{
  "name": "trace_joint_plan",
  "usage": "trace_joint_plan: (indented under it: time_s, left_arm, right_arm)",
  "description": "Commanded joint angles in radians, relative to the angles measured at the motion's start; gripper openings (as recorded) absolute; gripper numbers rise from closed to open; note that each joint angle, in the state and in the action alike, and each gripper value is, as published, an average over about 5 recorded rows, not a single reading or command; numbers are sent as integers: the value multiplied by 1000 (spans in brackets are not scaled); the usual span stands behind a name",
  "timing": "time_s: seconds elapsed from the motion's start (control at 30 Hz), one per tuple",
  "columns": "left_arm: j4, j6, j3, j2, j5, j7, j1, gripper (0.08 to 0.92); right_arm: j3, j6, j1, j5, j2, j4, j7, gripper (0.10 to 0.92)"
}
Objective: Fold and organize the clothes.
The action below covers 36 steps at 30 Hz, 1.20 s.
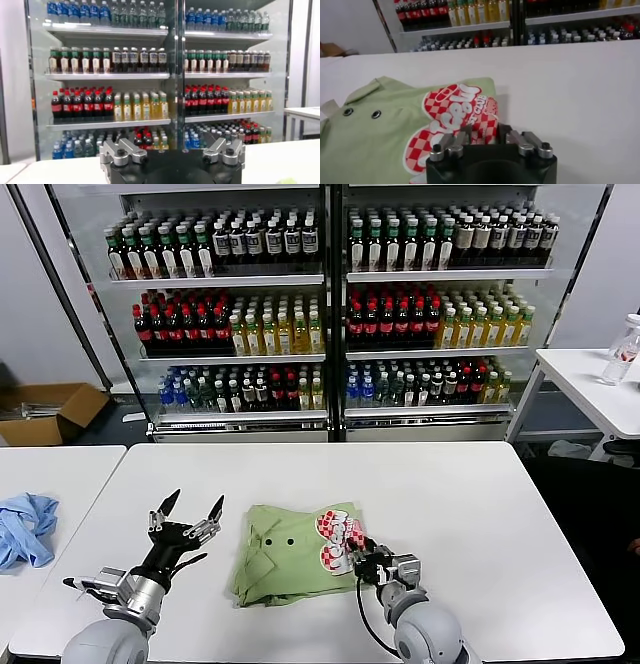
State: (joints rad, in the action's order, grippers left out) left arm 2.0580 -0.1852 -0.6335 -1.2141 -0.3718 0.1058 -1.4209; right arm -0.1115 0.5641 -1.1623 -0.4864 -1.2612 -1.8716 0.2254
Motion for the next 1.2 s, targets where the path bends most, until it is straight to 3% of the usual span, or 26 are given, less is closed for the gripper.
trace_joint_plan:
  time_s: [0.03, 0.23, 0.4, 0.5, 0.67, 0.97, 1.07, 1.2]
  left_arm:
    - [-3, 9, -16, 3, 12, 6, -9, 823]
    - [3, 6, -12, 4, -5, 4, -5, 823]
    - [-15, 34, -21, 11, -1, 9, -7, 823]
    - [-18, 47, -20, 10, -1, 10, -9, 823]
    - [-42, 60, 6, -4, 16, 12, 11, 823]
    - [-124, 211, 10, -13, 120, 49, 6, 823]
    - [-131, 258, 10, -12, 139, 56, -1, 823]
    - [-124, 279, 26, -26, 249, 60, 6, 823]
  right_arm:
    - [17, -10, 14, -9, -5, 27, -21, 352]
    - [-6, -65, -21, 31, 15, -91, -27, 179]
    - [-113, -42, -117, 33, 97, -289, -28, 115]
    - [-211, -21, -198, 36, 160, -346, -37, 115]
    - [-292, -26, -244, 48, 178, -277, -39, 115]
    - [-236, -107, -271, 232, 139, -206, -38, 115]
    - [-248, -143, -280, 239, 135, -228, -40, 142]
    - [-268, -160, -282, 264, 134, -249, -56, 249]
